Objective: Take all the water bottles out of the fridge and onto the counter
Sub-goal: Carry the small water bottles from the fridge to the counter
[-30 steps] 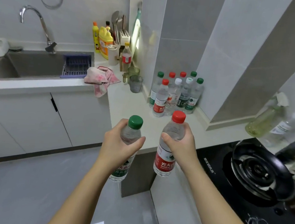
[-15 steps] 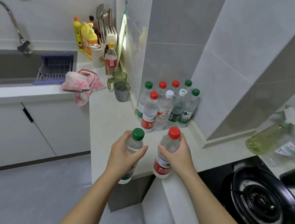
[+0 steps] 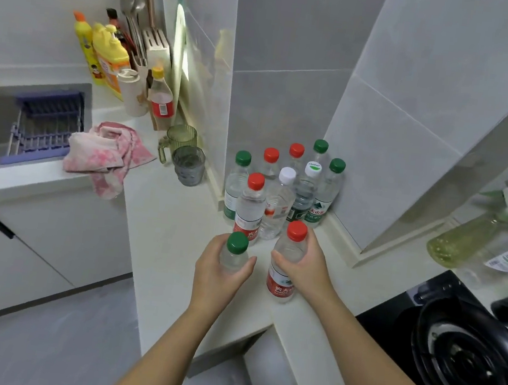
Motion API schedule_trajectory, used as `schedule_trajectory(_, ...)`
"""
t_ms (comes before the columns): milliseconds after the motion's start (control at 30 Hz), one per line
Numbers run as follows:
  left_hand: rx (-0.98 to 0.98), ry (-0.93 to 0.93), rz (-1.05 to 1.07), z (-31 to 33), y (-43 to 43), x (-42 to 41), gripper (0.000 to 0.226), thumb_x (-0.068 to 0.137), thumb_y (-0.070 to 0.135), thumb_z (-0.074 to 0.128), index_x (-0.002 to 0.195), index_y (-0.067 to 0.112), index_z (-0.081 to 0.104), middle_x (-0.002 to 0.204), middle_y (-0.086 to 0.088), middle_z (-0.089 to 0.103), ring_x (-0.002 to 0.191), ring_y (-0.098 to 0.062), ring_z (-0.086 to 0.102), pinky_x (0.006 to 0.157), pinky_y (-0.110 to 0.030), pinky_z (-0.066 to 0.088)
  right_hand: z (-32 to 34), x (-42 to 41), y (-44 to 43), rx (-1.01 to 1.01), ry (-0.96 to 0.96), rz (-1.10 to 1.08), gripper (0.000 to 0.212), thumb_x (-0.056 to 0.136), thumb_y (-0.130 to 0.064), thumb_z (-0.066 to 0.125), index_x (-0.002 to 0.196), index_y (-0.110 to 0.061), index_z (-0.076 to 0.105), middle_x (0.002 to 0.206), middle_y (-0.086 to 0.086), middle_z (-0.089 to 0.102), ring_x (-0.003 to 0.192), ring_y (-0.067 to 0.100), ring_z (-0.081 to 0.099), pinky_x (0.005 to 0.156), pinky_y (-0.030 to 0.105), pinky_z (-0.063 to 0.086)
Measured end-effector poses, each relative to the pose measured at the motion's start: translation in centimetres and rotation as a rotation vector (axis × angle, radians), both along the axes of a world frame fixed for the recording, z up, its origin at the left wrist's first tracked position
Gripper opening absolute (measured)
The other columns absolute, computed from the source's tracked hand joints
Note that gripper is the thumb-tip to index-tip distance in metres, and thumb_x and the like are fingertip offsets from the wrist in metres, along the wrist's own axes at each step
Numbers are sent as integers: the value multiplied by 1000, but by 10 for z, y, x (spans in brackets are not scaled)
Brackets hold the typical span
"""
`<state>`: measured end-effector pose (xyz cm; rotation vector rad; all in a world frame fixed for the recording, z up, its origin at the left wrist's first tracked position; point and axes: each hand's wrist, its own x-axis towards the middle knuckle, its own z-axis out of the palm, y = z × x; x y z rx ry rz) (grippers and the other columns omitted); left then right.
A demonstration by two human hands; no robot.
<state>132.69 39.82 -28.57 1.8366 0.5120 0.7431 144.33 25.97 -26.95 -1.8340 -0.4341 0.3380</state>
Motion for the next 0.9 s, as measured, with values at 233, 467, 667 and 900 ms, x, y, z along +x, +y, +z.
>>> schedule_trajectory(233,-98,27,9,-7,8,-8,49,61,45,79,99,54,49,96,23,61,87,0,60,57,-3,43,-14,-3,-5,46,49,-17,52,56,-36,78,104,-33,56,98,-12,67,95,5,65,88,27,50)
schedule_trajectory(467,-55,270,-178,-41,26,-39,68,67,39,83,119,53,43,117,31,56,107,5,56,82,-4,42,-35,-7,-22,31,-12,-69,67,51,-36,84,106,-50,48,101,-19,61,97,4,62,84,15,49)
schedule_trajectory(667,-31,409,-258,-62,37,-45,46,74,31,78,110,47,54,107,29,62,100,1,61,91,-28,51,-81,-17,-35,-21,110,-134,57,61,-33,94,105,-32,56,102,-5,69,94,15,70,79,48,60)
schedule_trajectory(900,14,372,-240,-63,16,-5,48,75,31,81,114,43,54,110,24,60,100,6,57,80,-12,45,-74,10,-37,-66,112,-135,64,58,-46,85,114,-27,57,107,-11,69,100,6,68,80,28,57)
